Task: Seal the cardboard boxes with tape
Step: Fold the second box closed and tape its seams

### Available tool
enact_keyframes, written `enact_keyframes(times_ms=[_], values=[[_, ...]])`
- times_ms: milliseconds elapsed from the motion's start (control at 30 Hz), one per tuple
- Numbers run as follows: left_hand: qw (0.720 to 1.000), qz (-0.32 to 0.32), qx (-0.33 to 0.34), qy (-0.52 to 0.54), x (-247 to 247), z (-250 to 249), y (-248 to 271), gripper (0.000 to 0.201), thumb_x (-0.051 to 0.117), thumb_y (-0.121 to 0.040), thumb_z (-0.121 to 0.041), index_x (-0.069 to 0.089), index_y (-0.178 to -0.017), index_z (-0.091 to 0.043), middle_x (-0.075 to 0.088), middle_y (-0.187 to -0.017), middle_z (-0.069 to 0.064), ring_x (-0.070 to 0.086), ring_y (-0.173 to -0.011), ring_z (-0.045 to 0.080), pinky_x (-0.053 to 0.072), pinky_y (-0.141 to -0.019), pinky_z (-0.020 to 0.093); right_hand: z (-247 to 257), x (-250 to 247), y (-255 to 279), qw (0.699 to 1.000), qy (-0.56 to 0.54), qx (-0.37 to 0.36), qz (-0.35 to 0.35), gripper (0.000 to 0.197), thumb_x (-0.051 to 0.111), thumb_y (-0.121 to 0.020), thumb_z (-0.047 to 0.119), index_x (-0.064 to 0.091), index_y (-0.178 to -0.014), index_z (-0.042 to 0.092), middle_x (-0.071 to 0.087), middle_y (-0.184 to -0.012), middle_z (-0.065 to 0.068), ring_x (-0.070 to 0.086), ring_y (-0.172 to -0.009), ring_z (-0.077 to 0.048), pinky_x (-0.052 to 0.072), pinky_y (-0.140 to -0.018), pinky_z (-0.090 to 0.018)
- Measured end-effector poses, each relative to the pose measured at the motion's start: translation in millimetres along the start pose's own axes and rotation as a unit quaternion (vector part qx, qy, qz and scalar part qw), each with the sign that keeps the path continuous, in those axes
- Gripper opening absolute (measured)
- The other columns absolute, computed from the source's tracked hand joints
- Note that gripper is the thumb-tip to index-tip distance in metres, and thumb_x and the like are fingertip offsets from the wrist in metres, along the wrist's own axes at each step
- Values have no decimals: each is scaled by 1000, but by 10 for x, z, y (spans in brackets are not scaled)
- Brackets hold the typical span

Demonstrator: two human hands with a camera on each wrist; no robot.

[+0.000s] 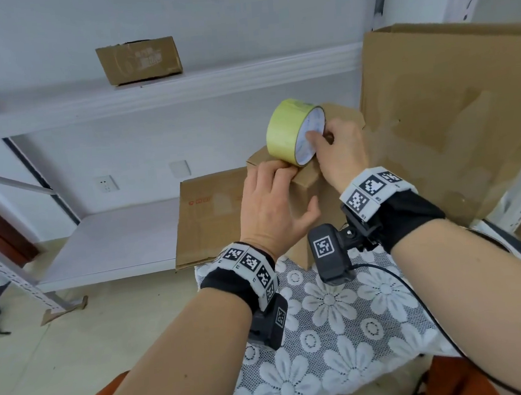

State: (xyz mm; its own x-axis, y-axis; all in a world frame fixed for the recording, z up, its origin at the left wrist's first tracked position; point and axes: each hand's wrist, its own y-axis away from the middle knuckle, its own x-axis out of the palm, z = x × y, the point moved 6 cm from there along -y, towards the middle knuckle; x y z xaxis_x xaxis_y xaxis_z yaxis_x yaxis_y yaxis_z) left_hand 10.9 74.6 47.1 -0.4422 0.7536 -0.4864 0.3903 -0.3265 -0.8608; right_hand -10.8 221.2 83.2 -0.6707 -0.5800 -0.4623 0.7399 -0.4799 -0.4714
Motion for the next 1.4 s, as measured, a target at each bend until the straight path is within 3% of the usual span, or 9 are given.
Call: enact_keyframes(times_ms=[233, 433, 500, 600, 733, 900, 1100, 1200, 1400], values=[[1000, 13, -8, -25, -10, -10, -6, 42, 68, -72, -37, 62, -95, -3, 56, -94, 11, 45, -89, 22, 43, -83, 32, 75, -92, 29, 1000, 9, -21, -4, 31, 55, -93, 25, 62, -82, -3, 60, -76, -13, 50, -68, -25, 29, -57, -29], [999, 33, -9, -38, -43, -78, 16, 41, 68, -74, -38, 63, -96, -4, 57, -95, 11, 50, -88, 26, 46, -81, 34, 53, -187, -11, 1000, 16, 6, -9, 43, 56, -93, 21, 38, -55, 13, 41, -57, 0, 40, -63, -23, 19, -47, -29], [998, 36, -17, -39, -54, -111, -5, 40, 68, -75, -37, 62, -97, -4, 57, -97, 11, 50, -90, 25, 47, -82, 34, 62, -221, -20, 1000, 27, 2, 6, 36, 53, -95, 20, 42, -62, 10, 44, -63, 0, 41, -68, -23, 16, -52, -31], [998, 29, -27, -42, -81, -130, -23, 40, 68, -76, -38, 63, -100, -7, 58, -102, 9, 52, -95, 27, 45, -87, 36, 39, -228, 17, 999, 7, -19, 27, 20, 51, -95, 17, 59, -91, 0, 58, -86, -10, 53, -81, -28, 32, -65, -30], [997, 14, -38, -61, -92, -130, 62, 44, 67, -76, -46, 62, -102, -11, 58, -108, 7, 47, -101, 24, 38, -93, 37, -39, -306, 125, 998, -47, -28, 11, 28, 58, -92, 18, 58, -116, 6, 60, -115, -10, 57, -104, -22, 44, -91, -34], [998, -8, -43, -44, -105, -212, 80, 46, 67, -76, -49, 60, -102, -12, 57, -108, 8, 45, -101, 22, 37, -92, 36, -106, -414, 169, 997, -54, -45, -18, 30, 62, -89, 19, 57, -117, 7, 57, -118, -7, 56, -99, -15, 45, -90, -29], [999, -39, -5, -33, -137, -402, -16, 39, 71, -76, -37, 60, -102, -11, 59, -103, 10, 44, -96, 22, 37, -87, 34, -168, -450, 214, 997, -55, -45, -32, 29, 65, -87, 22, 57, -113, 10, 57, -113, -5, 52, -94, -8, 41, -83, -20], [998, -53, 17, -8, -154, -513, -41, 27, 73, -76, -20, 62, -98, -8, 59, -95, 10, 45, -90, 21, 40, -81, 31, -189, -481, 241, 997, -33, -59, -49, 24, 62, -88, 19, 58, -110, 10, 57, -111, -6, 49, -93, -7, 32, -78, -13], [993, -12, 92, 76, -83, -814, -59, 21, 69, -73, 6, 66, -93, 3, 60, -96, 17, 48, -91, 24, 44, -80, 29, -240, -574, 270, 993, -39, -76, -76, 21, 62, -87, 14, 60, -106, 5, 59, -108, -9, 54, -102, -20, 41, -87, -25]])
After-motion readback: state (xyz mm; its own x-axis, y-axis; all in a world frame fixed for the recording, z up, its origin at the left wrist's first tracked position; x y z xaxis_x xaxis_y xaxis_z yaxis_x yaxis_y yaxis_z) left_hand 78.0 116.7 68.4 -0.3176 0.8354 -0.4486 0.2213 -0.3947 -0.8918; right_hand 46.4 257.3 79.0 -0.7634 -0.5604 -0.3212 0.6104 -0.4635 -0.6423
